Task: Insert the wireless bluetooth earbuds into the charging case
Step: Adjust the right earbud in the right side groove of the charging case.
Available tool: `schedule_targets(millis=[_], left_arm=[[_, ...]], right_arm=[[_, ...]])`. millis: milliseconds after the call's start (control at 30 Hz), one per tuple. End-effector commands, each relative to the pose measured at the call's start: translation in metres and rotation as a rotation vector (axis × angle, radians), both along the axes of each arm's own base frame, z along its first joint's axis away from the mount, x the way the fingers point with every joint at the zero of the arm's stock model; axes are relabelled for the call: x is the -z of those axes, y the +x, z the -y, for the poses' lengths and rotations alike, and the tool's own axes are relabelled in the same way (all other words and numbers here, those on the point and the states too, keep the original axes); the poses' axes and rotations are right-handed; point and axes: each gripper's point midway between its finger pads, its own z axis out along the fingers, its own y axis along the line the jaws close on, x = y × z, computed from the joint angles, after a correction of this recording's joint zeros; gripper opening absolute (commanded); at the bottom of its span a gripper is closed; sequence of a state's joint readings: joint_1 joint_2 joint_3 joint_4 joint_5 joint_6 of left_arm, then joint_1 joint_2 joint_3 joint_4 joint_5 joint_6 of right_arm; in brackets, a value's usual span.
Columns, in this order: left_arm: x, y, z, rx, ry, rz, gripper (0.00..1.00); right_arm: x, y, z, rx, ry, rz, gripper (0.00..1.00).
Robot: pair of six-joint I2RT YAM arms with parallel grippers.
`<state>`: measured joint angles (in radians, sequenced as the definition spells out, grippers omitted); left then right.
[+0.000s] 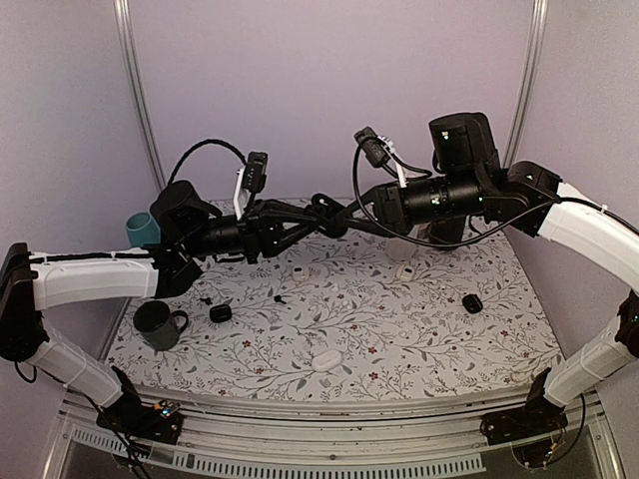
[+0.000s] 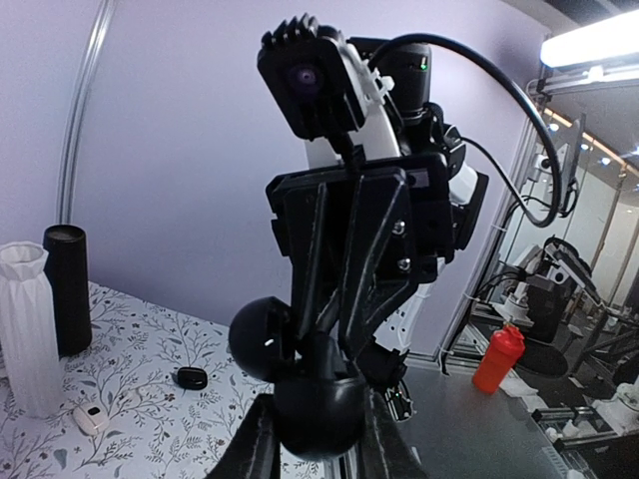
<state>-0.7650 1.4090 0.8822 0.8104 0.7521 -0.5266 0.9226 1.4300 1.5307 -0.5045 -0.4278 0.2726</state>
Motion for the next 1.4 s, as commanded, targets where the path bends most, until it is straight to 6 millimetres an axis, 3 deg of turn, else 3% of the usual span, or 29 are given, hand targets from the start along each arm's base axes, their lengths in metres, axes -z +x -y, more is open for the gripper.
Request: schedule_targets(millis=[0, 1000, 1200, 1367], left_arm=[[-0.009, 0.003, 0.002, -0.011, -0.024, 0.013, 0.00], [-0.017, 0.017, -0.004, -0.041, -0.108, -0.089, 0.00], [-0.015, 0.017, -0.002, -0.035, -0.105, -0.093, 0.00], [-0.015, 0.017, -0.003, -0.033, -0.105, -0.090, 0.00]], right_arm=[[-0.007, -0.009, -0.005, -0.040, 0.032, 0.020, 0.12], [-0.007, -0.026, -0.010, -0.079, 0.029, 0.117, 0.08], [-0.009, -0.027, -0.010, -0.079, 0.030, 0.122, 0.18], [-0.008, -0.026, -0.009, -0.065, 0.028, 0.120, 0.18]])
